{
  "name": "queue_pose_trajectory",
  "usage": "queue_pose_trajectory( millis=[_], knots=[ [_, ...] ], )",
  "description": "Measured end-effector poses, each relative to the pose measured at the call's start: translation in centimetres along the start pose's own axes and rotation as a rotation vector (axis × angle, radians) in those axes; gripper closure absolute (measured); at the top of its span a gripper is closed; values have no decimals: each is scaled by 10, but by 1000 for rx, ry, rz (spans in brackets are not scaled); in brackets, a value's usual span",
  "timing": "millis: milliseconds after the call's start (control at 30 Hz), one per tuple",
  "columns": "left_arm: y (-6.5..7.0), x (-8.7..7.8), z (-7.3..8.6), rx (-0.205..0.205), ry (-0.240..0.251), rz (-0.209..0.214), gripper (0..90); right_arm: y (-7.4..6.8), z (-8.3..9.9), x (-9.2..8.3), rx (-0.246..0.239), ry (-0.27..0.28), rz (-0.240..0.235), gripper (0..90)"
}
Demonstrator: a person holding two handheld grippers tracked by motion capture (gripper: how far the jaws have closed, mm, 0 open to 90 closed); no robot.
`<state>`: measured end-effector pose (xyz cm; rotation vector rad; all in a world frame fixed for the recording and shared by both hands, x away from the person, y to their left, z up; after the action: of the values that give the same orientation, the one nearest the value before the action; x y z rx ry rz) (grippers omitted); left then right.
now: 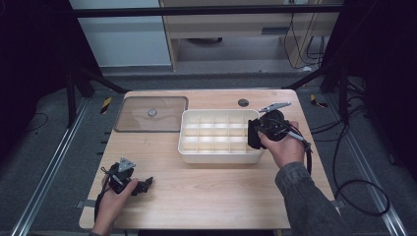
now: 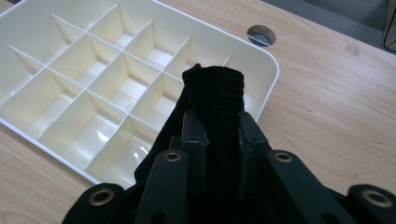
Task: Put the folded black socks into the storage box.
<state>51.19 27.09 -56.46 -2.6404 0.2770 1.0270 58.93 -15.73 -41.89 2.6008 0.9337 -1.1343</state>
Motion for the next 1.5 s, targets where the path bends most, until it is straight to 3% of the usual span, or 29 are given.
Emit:
queue_pose_trajectory(
  millis=[200, 500, 767, 1133, 1500],
  knots=[
    [0, 0, 0, 2, 0, 1, 0, 0, 3, 9, -2, -31, 5, 770],
    [0, 0, 0, 0, 3, 0, 0, -4, 5, 22, -41, -69, 27, 769],
    [0, 0, 0, 4, 5, -1, 0, 2, 10, 32, -25, -91, 35, 768],
    [0, 0, 0, 2, 4, -1, 0, 2, 18, 41, -36, -118, 39, 760],
    [0, 0, 0, 0, -1, 3, 0, 0, 26, 48, -15, -116, 32, 740]
  ],
)
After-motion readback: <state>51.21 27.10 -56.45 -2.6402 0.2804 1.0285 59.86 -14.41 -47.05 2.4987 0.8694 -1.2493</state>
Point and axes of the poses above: each handheld gripper's, and its own axes: x roughly forward along the jaws, z roughly out of its underside, y roughly to its right, the point moved 8 cm from there along x, roughly forward along the jaws, and after that the axes turned 15 degrees about -z, right-handed, at the moved point
